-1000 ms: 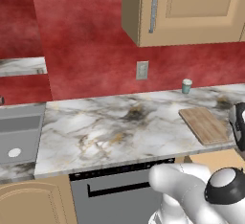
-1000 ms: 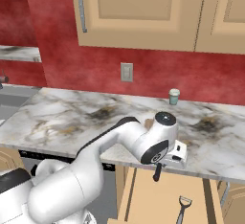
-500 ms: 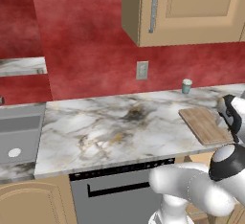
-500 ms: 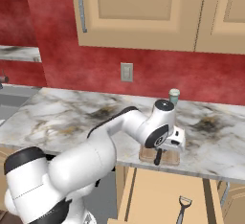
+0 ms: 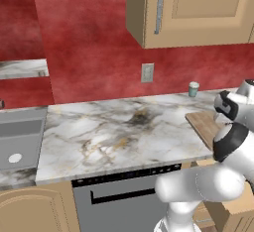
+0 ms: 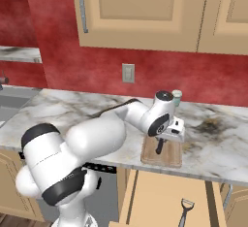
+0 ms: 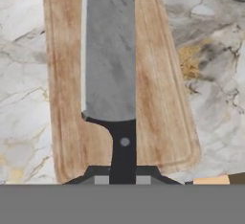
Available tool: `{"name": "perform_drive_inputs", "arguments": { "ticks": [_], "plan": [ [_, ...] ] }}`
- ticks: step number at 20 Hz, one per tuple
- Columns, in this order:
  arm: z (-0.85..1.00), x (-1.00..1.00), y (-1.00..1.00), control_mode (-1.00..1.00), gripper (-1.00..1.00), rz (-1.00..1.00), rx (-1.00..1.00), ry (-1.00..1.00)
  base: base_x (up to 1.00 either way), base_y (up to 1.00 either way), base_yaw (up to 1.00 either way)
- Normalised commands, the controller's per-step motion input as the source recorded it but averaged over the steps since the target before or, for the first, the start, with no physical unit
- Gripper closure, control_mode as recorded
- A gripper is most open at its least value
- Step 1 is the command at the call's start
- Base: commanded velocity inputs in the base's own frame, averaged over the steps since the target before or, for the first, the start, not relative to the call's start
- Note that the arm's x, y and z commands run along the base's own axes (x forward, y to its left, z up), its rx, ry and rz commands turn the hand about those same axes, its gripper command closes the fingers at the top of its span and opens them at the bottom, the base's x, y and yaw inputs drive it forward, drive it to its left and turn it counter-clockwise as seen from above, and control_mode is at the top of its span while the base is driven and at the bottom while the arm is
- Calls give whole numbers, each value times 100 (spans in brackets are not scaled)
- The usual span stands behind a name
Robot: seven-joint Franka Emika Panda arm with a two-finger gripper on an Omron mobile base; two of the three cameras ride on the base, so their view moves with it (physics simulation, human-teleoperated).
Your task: Open the drawer on the right and place the cutting tools on the cutting board.
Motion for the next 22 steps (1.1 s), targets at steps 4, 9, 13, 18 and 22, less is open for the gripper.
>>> {"name": "perform_drive_inputs", "arguments": {
  "ticks": [4,9,13,18,22],
  "plan": [
    [-4,43,3,-100,100,0,0,0,0,0,0],
    [-23,5,2,-100,100,0,4,1,0,0,0],
    [-30,1,9,-100,100,4,3,0,0,0,0],
    [-18,6,26,-100,100,4,0,0,0,0,0],
    [-15,9,6,-100,100,3,0,0,0,0,0]
  ]
}}
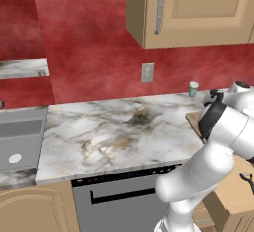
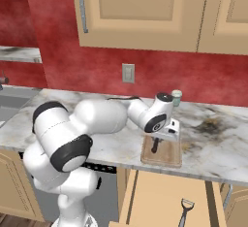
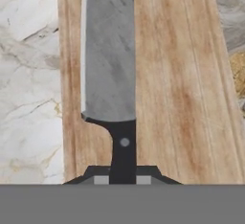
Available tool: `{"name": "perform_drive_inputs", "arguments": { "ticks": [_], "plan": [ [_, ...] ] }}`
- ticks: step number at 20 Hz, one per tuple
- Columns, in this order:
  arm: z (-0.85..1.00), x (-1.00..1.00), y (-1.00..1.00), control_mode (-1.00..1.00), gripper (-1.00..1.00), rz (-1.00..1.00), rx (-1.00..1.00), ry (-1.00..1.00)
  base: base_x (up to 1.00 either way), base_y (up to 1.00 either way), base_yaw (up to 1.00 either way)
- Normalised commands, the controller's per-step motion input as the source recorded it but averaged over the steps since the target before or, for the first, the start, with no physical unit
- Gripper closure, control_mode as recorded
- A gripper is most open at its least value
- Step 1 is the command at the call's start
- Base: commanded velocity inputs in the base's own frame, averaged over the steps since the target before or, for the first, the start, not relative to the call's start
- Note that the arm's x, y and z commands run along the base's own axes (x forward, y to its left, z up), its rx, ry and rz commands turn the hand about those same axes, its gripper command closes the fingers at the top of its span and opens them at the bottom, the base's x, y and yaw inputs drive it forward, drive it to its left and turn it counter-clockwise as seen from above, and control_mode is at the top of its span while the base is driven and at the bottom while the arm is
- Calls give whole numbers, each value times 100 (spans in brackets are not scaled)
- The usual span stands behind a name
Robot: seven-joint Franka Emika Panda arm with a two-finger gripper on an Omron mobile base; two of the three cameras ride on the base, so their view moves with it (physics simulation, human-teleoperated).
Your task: Open the drawer on the right and place the cutting tools on the cutting board.
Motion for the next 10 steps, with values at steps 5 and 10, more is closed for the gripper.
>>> {"name": "perform_drive_inputs", "arguments": {
  "ticks": [5,10],
  "plan": [
    [-35,8,0,-100,100,0,0,0,0,0,0],
    [-30,9,1,-100,100,0,0,0,0,0,0]
  ]
}}
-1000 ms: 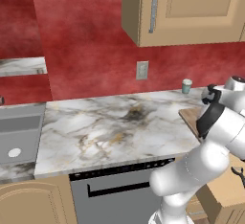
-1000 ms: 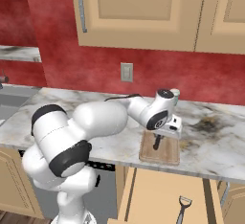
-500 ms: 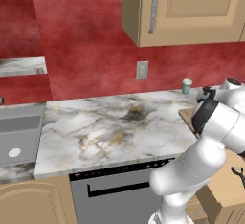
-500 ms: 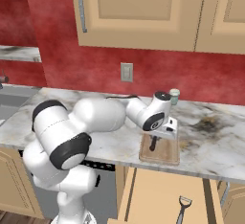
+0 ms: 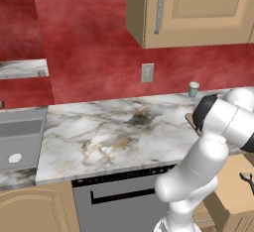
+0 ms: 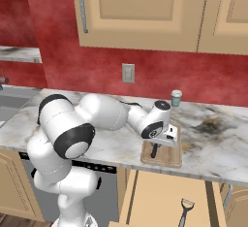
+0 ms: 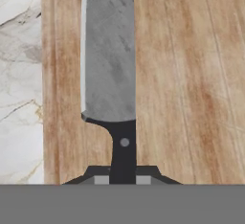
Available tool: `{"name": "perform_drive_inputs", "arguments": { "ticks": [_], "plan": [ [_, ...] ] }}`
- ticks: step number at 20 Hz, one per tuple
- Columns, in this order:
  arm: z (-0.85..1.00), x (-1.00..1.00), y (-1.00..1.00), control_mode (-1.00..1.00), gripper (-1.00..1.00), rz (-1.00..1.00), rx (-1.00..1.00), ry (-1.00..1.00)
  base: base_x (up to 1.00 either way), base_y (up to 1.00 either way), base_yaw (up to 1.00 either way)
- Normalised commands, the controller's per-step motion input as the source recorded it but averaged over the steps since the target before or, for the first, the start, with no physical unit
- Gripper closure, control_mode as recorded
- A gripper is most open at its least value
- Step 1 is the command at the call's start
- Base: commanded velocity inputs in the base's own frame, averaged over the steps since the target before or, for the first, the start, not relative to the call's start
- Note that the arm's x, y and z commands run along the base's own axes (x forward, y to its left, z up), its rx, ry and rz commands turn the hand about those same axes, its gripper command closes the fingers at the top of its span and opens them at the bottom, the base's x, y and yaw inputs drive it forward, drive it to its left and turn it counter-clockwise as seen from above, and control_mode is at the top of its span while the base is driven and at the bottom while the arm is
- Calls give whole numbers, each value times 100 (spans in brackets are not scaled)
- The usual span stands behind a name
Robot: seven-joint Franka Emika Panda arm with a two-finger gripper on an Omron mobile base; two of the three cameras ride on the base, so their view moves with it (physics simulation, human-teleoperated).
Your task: Open the drawer on the right and place the cutting tools on the cutting board.
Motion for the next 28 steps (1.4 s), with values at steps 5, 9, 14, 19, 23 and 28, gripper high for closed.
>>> {"name": "perform_drive_inputs", "arguments": {
  "ticks": [5,9,14,19,23,28],
  "plan": [
    [-8,4,4,-100,100,0,0,0,0,0,0],
    [0,0,0,-100,-100,0,0,0,0,0,0],
    [0,0,0,-100,-100,0,0,0,0,0,0],
    [0,-7,0,-100,-100,0,0,0,0,0,0],
    [19,-44,0,-100,-100,0,0,-2,0,0,0],
    [48,-100,0,-100,-100,0,0,-11,0,0,0]
  ]
}}
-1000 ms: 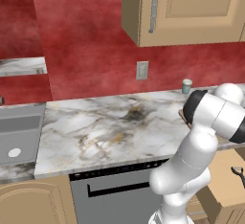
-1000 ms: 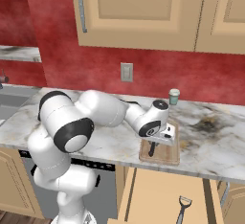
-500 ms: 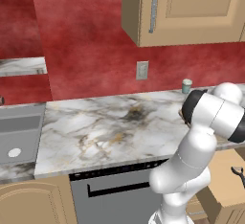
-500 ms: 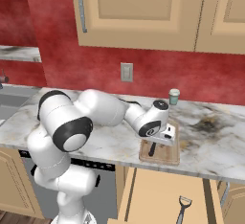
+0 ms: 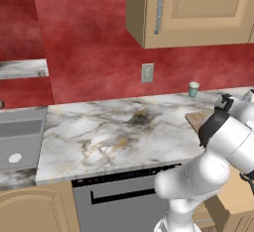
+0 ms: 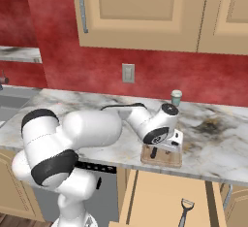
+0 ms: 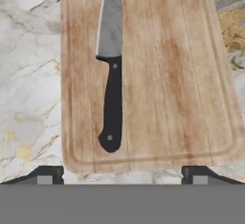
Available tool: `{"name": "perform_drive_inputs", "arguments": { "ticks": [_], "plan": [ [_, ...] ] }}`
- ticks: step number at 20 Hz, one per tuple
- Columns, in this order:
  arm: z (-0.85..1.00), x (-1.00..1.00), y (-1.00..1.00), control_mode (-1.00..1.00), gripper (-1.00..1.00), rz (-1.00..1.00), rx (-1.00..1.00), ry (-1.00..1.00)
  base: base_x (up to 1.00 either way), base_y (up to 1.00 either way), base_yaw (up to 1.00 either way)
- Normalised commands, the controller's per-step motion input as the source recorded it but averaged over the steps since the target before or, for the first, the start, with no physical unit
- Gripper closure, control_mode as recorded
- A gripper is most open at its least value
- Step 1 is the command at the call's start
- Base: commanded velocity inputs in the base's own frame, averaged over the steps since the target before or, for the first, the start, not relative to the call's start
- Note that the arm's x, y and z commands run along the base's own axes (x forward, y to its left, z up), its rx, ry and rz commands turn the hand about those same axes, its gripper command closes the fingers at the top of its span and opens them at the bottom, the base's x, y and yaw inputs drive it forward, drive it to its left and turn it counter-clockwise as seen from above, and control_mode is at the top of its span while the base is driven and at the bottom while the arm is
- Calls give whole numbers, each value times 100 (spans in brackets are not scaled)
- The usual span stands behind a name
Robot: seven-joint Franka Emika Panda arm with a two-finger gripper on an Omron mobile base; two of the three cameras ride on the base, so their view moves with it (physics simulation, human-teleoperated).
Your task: Open the drawer on the right and place the cutting tools on the cutting board.
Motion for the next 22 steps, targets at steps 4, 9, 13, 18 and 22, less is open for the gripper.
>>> {"name": "perform_drive_inputs", "arguments": {
  "ticks": [4,9,13,18,22],
  "plan": [
    [33,-98,-18,-100,-100,0,0,-6,0,0,0],
    [13,-89,-38,-100,-100,0,0,0,0,0,0],
    [5,-44,-71,-100,-100,0,0,0,0,0,0],
    [-7,-11,-74,-100,-100,0,0,0,0,0,0],
    [-12,0,-63,-100,-100,0,0,0,0,0,0]
  ]
}}
